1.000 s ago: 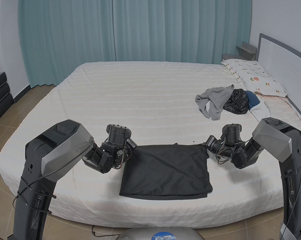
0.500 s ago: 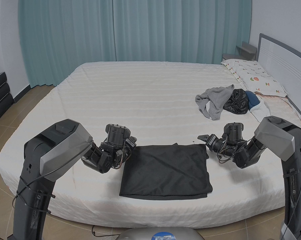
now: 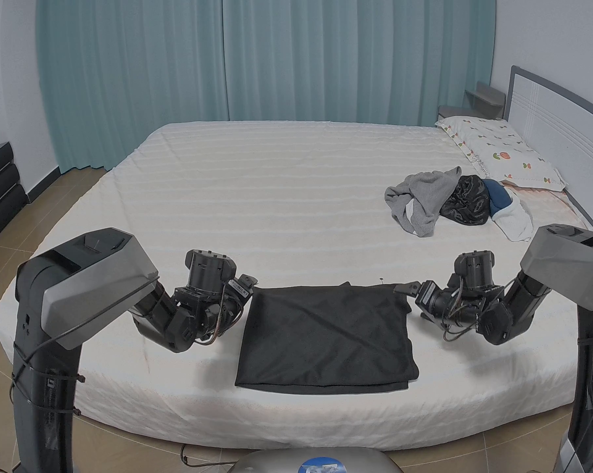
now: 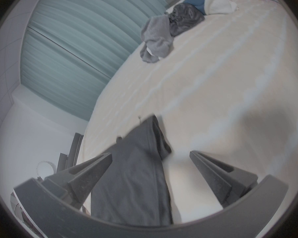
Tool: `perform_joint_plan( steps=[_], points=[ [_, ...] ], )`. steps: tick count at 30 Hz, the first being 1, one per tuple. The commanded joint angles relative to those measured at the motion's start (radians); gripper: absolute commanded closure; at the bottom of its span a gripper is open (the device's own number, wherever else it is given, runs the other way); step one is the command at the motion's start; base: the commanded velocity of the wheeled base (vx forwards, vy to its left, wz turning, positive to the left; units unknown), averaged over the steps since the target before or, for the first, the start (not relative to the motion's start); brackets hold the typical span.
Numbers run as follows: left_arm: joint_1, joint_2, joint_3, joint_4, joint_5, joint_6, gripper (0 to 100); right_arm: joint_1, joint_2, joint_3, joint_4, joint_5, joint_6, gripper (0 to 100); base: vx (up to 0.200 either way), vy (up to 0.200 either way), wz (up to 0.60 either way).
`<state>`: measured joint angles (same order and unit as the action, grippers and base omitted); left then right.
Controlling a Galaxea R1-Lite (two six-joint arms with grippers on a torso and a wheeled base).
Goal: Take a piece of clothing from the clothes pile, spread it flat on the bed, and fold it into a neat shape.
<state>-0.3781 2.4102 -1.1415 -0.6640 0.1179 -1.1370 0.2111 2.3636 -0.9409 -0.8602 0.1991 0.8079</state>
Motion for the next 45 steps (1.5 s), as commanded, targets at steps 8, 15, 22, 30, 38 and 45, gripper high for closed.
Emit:
perform_joint_plan(
  steps=[8,15,22,30,38,45],
  points=[
    [0.002,-0.129,0.236,-0.081,-0.06,-0.001,0,0.088,-0.161,0.488,-0.197,0.068,-0.022,0,0.0,0.0,0.0],
    [0.002,-0.118,0.233,-0.081,-0.06,-0.001,0,0.096,-0.158,0.553,-0.22,0.071,-0.068,100,0.0,0.0,0.0],
    [0.005,-0.118,0.233,-0.081,-0.06,-0.001,0,0.119,-0.144,0.559,-0.218,0.069,-0.075,100,0.0,0.0,0.0],
    [0.01,-0.118,0.23,-0.081,-0.06,-0.001,0,0.108,-0.187,0.606,-0.22,0.068,-0.131,100,0.0,0.0,0.0],
    [0.007,-0.12,0.23,-0.08,-0.061,0.0,0,0.105,-0.185,0.608,-0.226,0.065,-0.134,100,0.0,0.0,0.0],
    [-0.004,-0.122,0.235,-0.081,-0.103,0.037,0,0.077,-0.193,0.588,-0.24,0.069,-0.122,0,0.0,0.0,0.0]
  ],
)
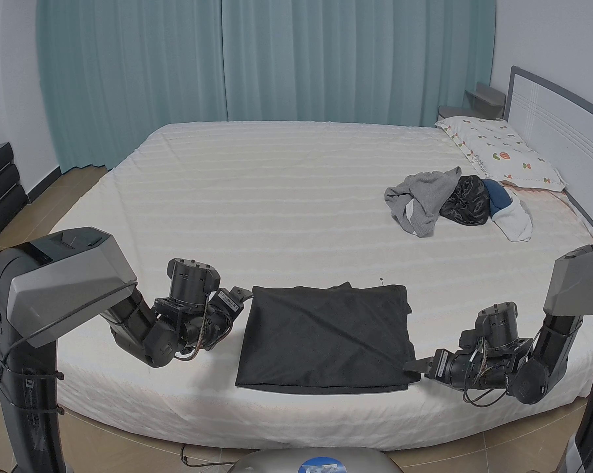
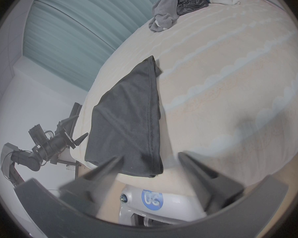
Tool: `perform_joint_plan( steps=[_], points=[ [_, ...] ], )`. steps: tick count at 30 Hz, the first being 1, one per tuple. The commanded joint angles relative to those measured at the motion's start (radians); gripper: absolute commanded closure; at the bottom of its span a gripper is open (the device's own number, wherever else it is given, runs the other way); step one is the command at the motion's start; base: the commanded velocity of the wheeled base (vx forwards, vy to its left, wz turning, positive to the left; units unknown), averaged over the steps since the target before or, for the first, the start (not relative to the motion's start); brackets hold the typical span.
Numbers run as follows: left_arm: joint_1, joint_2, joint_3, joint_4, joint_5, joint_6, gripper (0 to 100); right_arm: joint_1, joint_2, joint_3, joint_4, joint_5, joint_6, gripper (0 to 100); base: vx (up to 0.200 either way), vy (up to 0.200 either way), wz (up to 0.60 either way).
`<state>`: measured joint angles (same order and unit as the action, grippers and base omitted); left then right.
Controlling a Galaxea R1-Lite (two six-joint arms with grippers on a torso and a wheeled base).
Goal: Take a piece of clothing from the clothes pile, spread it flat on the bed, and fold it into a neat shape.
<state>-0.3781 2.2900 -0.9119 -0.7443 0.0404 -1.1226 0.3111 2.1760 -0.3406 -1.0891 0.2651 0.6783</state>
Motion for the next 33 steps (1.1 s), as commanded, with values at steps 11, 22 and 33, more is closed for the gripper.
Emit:
perform_joint_plan(
  steps=[11,22,33],
  points=[
    [-0.01,0.016,-0.019,-0.001,-0.048,0.064,0,-0.098,0.044,-0.092,-0.066,0.005,0.055,0,0.0,0.0,0.0],
    [-0.044,0.069,-0.018,-0.038,-0.093,0.248,0,-0.102,0.061,-0.115,-0.071,0.016,0.06,0,0.0,0.0,0.0],
    [-0.064,0.086,-0.018,-0.092,-0.094,0.248,0,-0.102,0.058,-0.116,-0.072,0.026,0.076,0,0.0,0.0,0.0]
  ],
)
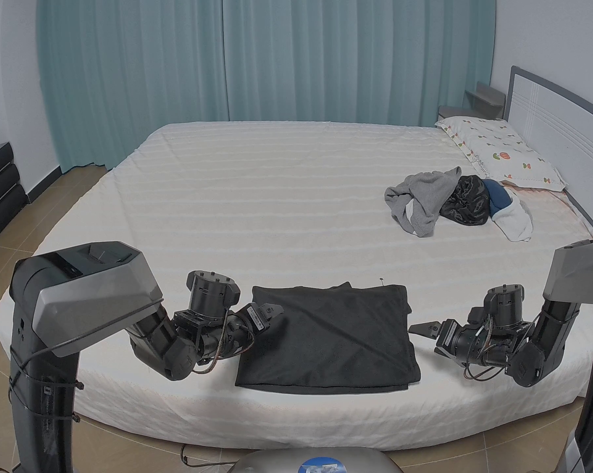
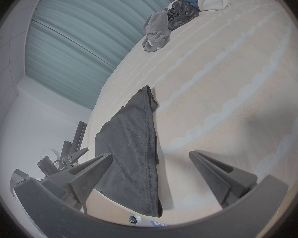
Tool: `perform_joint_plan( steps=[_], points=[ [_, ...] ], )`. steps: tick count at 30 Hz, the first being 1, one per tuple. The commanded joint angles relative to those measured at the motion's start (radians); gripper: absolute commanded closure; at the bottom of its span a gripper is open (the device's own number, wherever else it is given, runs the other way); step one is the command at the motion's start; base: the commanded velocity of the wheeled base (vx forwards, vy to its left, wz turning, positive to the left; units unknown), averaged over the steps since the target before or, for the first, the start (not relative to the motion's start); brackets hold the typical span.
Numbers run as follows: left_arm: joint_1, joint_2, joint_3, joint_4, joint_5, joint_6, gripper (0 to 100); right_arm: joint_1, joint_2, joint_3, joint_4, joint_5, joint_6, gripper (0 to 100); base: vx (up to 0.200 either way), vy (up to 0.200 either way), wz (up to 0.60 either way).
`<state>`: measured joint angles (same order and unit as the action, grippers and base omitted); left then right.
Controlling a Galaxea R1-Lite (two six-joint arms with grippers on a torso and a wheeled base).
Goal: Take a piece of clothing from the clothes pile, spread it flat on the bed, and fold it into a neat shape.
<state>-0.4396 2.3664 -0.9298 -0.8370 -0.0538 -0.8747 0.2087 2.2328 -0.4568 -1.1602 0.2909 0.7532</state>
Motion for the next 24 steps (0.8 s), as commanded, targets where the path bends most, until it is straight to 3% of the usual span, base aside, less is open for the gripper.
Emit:
perform_joint_plan(
  steps=[1,2,3,19,24],
  points=[
    [-0.004,0.011,-0.001,0.001,0.0,0.0,0,0.0,-0.001,0.0,-0.001,0.001,0.002,0,0.0,0.0,0.0],
    [-0.004,0.011,-0.001,0.001,0.0,0.0,0,0.0,-0.001,0.0,-0.001,0.001,0.002,0,0.0,0.0,0.0],
    [-0.004,0.011,0.0,0.001,0.0,0.0,100,0.0,-0.002,0.0,-0.001,0.001,0.002,0,0.0,0.0,0.0],
    [-0.002,-0.004,0.028,0.003,0.026,-0.029,100,-0.011,-0.001,-0.005,-0.009,0.001,0.003,0,0.0,0.0,0.0],
    [-0.004,-0.019,0.054,0.001,0.077,-0.033,100,-0.023,0.001,-0.008,-0.009,0.001,0.003,0,0.0,0.0,0.0]
  ],
)
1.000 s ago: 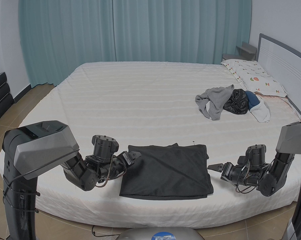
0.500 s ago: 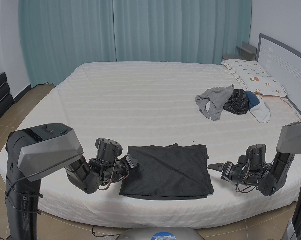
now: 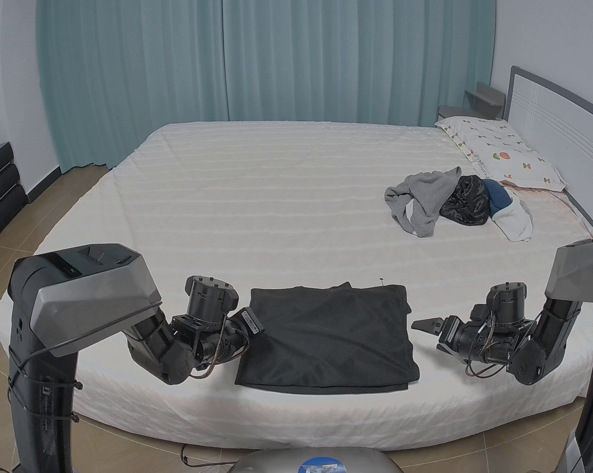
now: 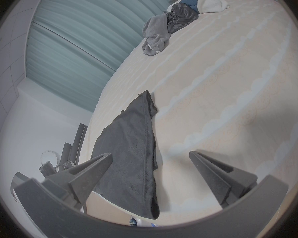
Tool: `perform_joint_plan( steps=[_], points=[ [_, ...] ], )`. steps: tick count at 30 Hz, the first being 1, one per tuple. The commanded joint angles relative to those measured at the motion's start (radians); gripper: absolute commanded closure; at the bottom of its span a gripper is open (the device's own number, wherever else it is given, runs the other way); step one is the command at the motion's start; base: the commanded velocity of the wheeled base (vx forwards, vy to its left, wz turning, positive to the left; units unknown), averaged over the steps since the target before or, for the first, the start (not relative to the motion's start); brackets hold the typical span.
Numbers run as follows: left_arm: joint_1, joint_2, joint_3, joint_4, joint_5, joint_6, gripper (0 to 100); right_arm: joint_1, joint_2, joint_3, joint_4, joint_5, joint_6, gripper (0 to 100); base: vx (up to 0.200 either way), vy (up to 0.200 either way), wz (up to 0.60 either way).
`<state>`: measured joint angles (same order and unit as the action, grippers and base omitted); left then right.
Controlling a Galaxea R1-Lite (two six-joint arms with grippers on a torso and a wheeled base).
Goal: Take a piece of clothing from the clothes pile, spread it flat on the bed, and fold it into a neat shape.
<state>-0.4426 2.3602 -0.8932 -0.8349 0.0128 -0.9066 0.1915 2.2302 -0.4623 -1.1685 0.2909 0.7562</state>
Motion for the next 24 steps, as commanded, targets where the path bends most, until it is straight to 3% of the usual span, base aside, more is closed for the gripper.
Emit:
perform_joint_plan(
  steps=[1,24],
  points=[
    [-0.001,-0.013,0.023,-0.001,0.012,-0.002,100,-0.007,0.003,-0.004,0.0,0.001,0.0,0,0.0,0.0,0.0],
    [0.001,-0.052,0.037,-0.001,0.013,-0.077,100,-0.014,0.006,-0.007,0.0,0.001,0.0,0,0.0,0.0,0.0]
  ],
)
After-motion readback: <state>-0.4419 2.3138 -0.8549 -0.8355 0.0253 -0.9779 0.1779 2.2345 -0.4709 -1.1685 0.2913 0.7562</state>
